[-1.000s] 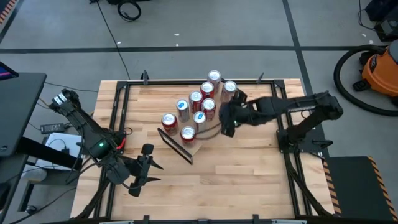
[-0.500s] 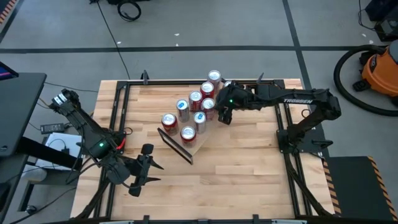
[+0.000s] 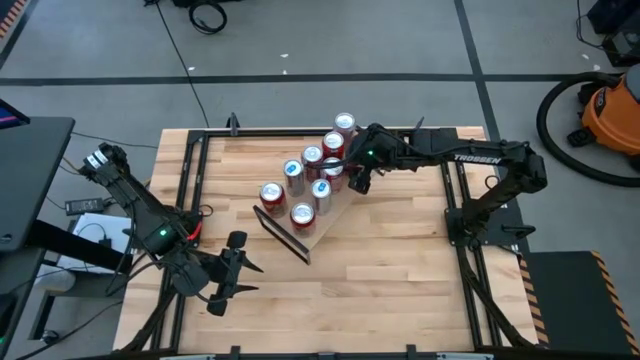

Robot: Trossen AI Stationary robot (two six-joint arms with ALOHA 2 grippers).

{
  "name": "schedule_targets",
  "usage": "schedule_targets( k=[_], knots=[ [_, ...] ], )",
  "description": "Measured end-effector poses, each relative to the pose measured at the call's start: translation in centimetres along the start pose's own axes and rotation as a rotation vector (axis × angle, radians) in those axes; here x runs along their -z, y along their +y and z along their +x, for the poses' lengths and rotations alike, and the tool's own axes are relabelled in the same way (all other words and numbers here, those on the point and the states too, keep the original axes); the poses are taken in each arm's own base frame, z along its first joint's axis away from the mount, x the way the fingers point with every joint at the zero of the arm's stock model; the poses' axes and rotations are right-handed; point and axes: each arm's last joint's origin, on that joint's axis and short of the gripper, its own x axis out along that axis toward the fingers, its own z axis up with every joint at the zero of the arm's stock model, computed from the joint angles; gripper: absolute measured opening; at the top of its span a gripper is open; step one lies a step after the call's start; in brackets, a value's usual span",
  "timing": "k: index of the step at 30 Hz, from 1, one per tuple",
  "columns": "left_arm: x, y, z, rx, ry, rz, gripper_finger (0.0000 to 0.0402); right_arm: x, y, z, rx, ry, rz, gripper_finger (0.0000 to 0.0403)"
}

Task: Place canned beverage on shelf
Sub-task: Put the red soda can on the shelf aligned with the other red soda can

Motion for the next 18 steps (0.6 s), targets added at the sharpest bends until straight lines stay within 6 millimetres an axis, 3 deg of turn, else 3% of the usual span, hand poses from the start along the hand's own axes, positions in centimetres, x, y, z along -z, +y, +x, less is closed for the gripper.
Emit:
schedule_targets(
  k=[8,18],
  knots=[
    [0.0,0.0,0.0,0.0,-0.001,-0.001,0.0192,0.7,0.2,1.2,0.006,-0.009,0.009,0.0336],
    [0.0,0.0,0.0,0.001,-0.002,-0.001,0.0192,0.7,0.2,1.2,0.016,-0.013,0.006,0.035]
  ],
)
